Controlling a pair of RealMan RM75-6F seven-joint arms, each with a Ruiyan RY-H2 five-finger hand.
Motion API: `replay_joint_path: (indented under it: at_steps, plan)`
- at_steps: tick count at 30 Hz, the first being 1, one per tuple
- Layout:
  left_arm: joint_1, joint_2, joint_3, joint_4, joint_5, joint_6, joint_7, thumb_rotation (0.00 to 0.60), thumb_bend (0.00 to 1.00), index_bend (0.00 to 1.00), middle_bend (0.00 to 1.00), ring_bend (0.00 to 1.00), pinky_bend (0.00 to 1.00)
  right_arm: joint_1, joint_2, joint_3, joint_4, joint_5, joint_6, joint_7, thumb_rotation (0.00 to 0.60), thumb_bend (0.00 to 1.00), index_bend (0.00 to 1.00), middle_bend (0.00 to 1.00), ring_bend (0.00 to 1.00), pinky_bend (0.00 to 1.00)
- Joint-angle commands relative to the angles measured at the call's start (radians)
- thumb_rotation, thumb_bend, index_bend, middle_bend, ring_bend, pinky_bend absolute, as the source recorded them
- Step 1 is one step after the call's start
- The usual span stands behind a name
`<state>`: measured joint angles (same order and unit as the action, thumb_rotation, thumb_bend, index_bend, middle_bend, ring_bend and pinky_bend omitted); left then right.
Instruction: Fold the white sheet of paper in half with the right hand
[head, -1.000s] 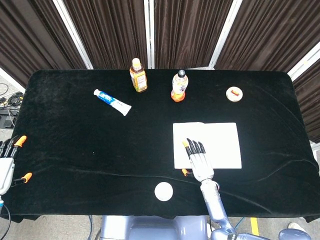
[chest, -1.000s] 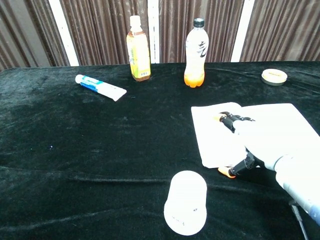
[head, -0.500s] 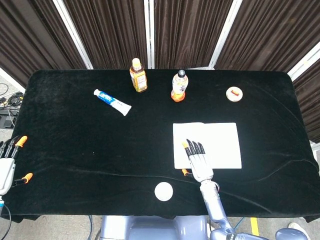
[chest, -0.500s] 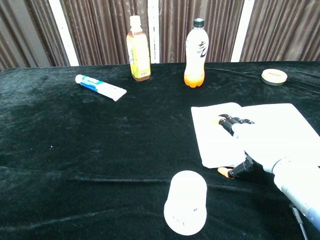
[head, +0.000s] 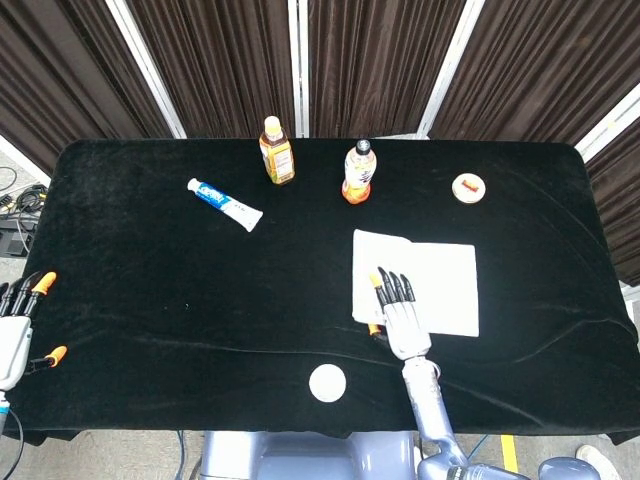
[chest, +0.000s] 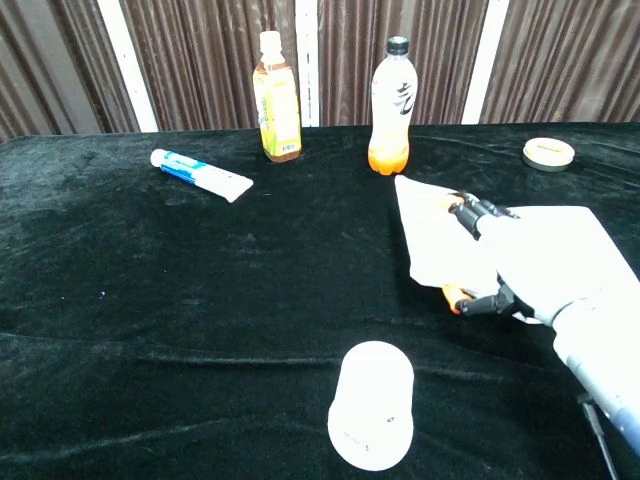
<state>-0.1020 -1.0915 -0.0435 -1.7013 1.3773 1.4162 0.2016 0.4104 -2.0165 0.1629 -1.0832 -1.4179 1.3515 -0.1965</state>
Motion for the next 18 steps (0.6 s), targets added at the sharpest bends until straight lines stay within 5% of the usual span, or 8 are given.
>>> replay_joint_path:
  at_steps: [1,18]
  plan:
    - [0.0,-0.001,0.0,0.0,0.001,0.001,0.001,0.6,0.18,0.0,0.0,0.0,0.0,-0.003,0.0,0.011,0.0,-0.002,0.012,0.006,0.6,0.38,0.0,0.0,0.0,0.0]
    - [0.002,-0.011,0.003,-0.003,0.013,0.012,0.012,0.6,0.18,0.0,0.0,0.0,0.0,-0.118,0.166,0.05,-0.163,0.032,0.157,0.012,0.6,0.36,0.0,0.0,0.0,0.0]
